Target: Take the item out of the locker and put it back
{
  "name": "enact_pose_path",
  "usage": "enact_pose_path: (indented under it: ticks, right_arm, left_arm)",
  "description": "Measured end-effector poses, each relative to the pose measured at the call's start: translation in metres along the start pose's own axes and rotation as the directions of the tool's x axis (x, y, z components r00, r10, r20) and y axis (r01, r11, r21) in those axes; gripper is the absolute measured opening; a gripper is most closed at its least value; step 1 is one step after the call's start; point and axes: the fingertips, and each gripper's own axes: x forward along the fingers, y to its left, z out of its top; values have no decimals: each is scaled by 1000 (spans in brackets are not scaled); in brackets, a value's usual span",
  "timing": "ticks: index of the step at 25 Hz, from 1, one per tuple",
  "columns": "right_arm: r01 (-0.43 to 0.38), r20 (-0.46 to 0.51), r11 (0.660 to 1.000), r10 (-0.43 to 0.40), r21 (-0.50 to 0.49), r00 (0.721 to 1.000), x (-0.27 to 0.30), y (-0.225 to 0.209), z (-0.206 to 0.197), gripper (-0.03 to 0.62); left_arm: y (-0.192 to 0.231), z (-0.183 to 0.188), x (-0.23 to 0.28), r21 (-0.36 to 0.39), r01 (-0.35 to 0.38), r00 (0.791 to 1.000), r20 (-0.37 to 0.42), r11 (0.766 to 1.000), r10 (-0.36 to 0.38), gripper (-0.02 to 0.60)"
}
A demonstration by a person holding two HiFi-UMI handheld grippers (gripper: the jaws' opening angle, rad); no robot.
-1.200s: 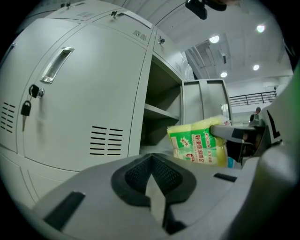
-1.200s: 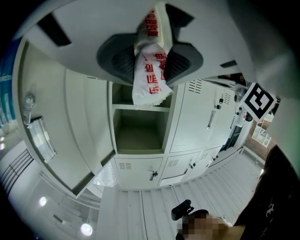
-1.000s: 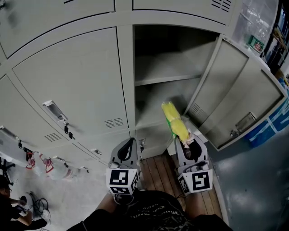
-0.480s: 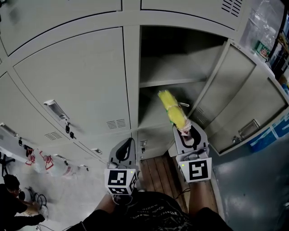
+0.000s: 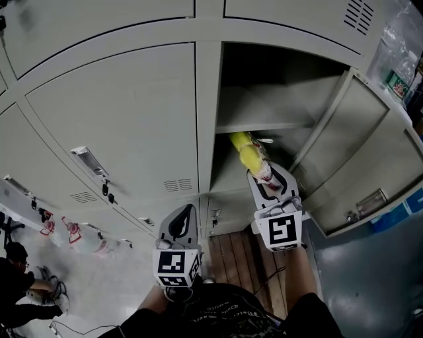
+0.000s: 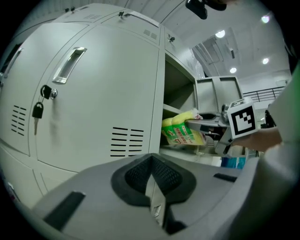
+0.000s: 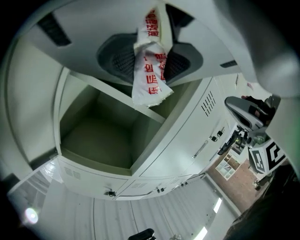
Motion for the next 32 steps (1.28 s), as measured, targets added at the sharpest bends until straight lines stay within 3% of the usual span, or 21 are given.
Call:
enact_pose_path:
  ticks: [12, 20, 27, 32]
  right_arm:
    - [-100, -113, 981, 81, -167, 990, 59, 9, -31, 146]
    - [-151, -172, 961, 113, -230, 979, 87, 11, -53, 146]
    - [-196, -200, 959, 155, -205, 967, 99, 14, -66, 160]
    - [-239, -221, 936, 184, -259, 958, 98, 28, -75, 173]
  left_arm:
    - [19, -18, -1, -12, -15, 997, -72, 1000, 14, 3]
    - [30, -27, -1, -45, -29, 994, -104, 999, 25, 5]
    - [29, -36, 3, -73, -17, 992, -130, 997, 8, 5]
    - [26, -38, 4, -69, -17, 991, -137, 997, 7, 4]
